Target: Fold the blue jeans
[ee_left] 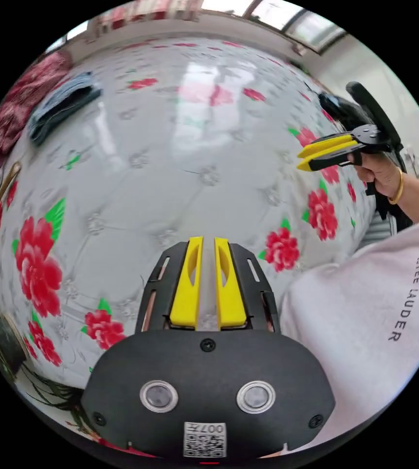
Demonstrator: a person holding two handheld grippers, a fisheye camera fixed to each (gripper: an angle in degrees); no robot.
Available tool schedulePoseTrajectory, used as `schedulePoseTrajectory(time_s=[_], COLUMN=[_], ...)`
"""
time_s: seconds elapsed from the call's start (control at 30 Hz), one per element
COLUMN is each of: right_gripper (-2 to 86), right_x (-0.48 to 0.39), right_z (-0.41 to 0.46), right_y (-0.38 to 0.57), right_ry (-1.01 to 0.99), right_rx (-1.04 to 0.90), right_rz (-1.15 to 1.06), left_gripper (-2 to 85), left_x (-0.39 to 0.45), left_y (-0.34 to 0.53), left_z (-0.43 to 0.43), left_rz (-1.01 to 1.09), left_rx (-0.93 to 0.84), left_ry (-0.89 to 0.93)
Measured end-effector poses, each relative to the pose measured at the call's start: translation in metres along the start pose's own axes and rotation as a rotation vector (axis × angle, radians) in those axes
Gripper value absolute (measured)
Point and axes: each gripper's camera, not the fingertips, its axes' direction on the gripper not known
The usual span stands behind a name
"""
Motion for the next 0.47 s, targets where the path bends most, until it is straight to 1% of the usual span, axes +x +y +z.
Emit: schedulePoseTrajectory(time_s=[0.07,0.2,0.27,0.33,0.4,0.47], right_gripper=[9.7,11.2,11.8,12.3,12.4,11.9], right_x=[0.002,0.005,0.006,0.007,-0.009,-0.011], right_z=[-0.006,-0.015,-0.009,0.008,0.003,-0.005], right_y=[0.056,0.15,0.172,0.187,0.211,0.232], right_ry=[0.057,0.148,0.14,0.097,0.191,0.168], right_rx=[-0.06,-0.112,-0.142,-0.185,-0.048,0.044], right_rz=[0.053,0.122,0.131,0.124,0.096,0.107], left_gripper=[4.3,4.1,4.4,4.8,4.7,4.1], left_x=[0.04,0.093,0.123,0.142,0.16,0.178], left_y=[-0.011,-0.029,-0.038,-0.043,-0.045,-0.042], left_z=[0.01,0.019,0.026,0.034,0.045,0.064], left_rz=[0.134,0.29,0.361,0.385,0.396,0.397], left_rx=[-0.05,-0.102,-0.141,-0.174,-0.214,-0.263], left_ry=[0.012,-0.026,-0.055,-0.082,-0.118,-0.196])
